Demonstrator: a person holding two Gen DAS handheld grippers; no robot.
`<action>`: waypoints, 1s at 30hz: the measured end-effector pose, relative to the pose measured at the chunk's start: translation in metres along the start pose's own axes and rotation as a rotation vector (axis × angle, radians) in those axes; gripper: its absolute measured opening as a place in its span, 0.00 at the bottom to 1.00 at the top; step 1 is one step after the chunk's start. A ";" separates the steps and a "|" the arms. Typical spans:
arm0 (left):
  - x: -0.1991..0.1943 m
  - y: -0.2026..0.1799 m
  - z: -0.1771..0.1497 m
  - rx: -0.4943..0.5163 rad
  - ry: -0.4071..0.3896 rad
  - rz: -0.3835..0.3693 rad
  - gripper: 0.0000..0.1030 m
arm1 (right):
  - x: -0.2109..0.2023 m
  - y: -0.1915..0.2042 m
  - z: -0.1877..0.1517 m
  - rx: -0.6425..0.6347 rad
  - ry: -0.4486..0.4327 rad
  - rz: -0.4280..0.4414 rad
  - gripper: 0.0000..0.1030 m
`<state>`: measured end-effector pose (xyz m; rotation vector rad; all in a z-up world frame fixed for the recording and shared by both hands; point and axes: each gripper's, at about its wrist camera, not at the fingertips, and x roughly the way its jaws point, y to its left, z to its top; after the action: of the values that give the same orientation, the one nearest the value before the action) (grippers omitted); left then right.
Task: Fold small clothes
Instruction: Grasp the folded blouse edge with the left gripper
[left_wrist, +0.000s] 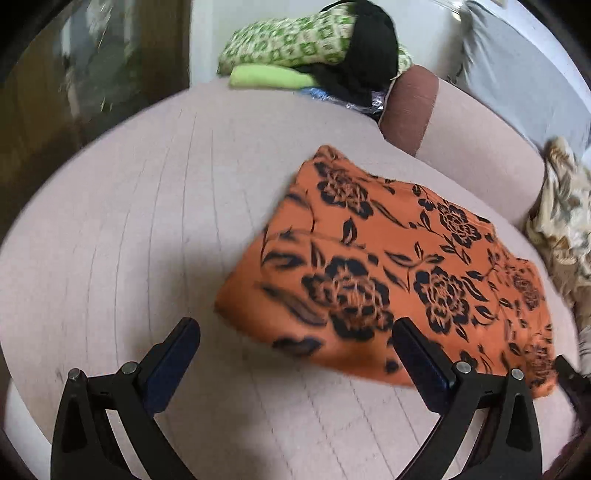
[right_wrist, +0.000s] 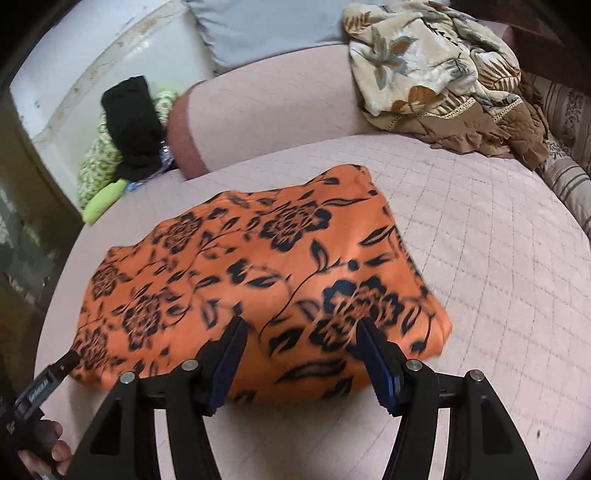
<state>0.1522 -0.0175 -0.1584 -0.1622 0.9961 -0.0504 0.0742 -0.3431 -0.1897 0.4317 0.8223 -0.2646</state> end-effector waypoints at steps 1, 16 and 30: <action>-0.004 0.005 -0.006 -0.022 0.004 -0.006 1.00 | -0.002 0.004 -0.003 0.000 -0.004 0.013 0.64; 0.025 0.027 -0.016 -0.230 0.130 -0.195 0.74 | -0.014 0.040 -0.031 -0.049 -0.006 0.086 0.64; 0.043 0.011 0.003 -0.211 0.006 -0.150 0.56 | 0.031 0.083 -0.018 -0.161 0.015 0.202 0.29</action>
<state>0.1781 -0.0112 -0.1942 -0.4302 0.9933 -0.0834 0.1156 -0.2636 -0.2017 0.3626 0.8020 -0.0074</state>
